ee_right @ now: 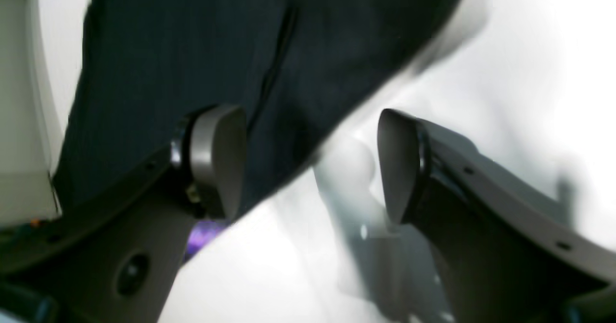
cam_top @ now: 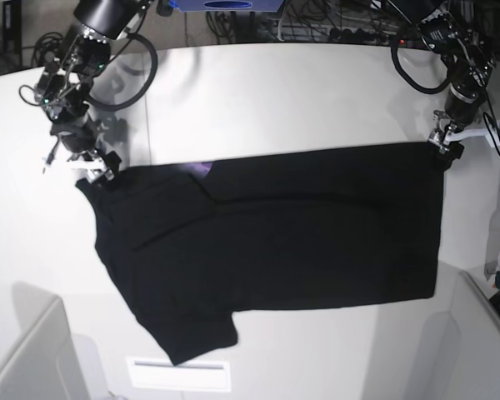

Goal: Fold the T-shirt properly
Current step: 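Lay the shoulder edge down along the table edge and release both grippers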

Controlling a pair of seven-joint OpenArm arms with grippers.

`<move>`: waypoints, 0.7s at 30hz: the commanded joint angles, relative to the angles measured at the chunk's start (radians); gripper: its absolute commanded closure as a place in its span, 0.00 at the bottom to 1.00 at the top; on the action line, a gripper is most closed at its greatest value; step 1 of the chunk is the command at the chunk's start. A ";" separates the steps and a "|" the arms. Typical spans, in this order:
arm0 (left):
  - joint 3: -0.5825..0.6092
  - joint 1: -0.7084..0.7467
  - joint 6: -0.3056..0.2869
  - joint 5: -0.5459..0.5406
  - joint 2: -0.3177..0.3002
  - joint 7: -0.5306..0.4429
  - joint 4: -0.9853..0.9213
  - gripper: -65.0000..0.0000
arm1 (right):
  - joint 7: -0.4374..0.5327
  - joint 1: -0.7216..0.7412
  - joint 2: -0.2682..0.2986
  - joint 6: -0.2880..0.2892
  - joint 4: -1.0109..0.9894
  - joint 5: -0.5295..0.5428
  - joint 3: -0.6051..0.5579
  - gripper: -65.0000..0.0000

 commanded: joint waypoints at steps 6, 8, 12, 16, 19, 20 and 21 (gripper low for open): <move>0.009 -0.018 0.005 0.000 -0.009 0.009 0.004 0.24 | 0.036 0.044 0.019 0.006 -0.111 0.017 0.001 0.39; 0.009 -0.018 0.005 0.000 -0.009 0.009 0.004 0.24 | 0.053 0.058 0.019 0.006 -0.149 0.017 0.003 0.39; 0.009 -0.020 0.005 0.000 -0.009 0.009 0.004 0.24 | 0.079 0.068 0.019 0.006 -0.192 0.017 0.044 0.45; 0.011 -0.032 0.005 0.002 -0.009 0.009 0.003 0.25 | 0.077 0.074 0.022 0.006 -0.209 0.012 0.049 0.54; 0.011 -0.057 0.005 0.072 -0.004 0.009 -0.009 0.32 | 0.077 0.073 0.031 0.006 -0.209 0.012 0.041 0.56; 0.011 -0.069 0.005 0.100 -0.002 0.010 -0.017 0.38 | 0.077 0.071 0.031 0.006 -0.209 0.012 0.041 0.56; 0.011 -0.078 0.005 0.117 -0.002 0.015 -0.026 0.44 | 0.077 0.070 0.031 0.006 -0.209 0.012 0.041 0.56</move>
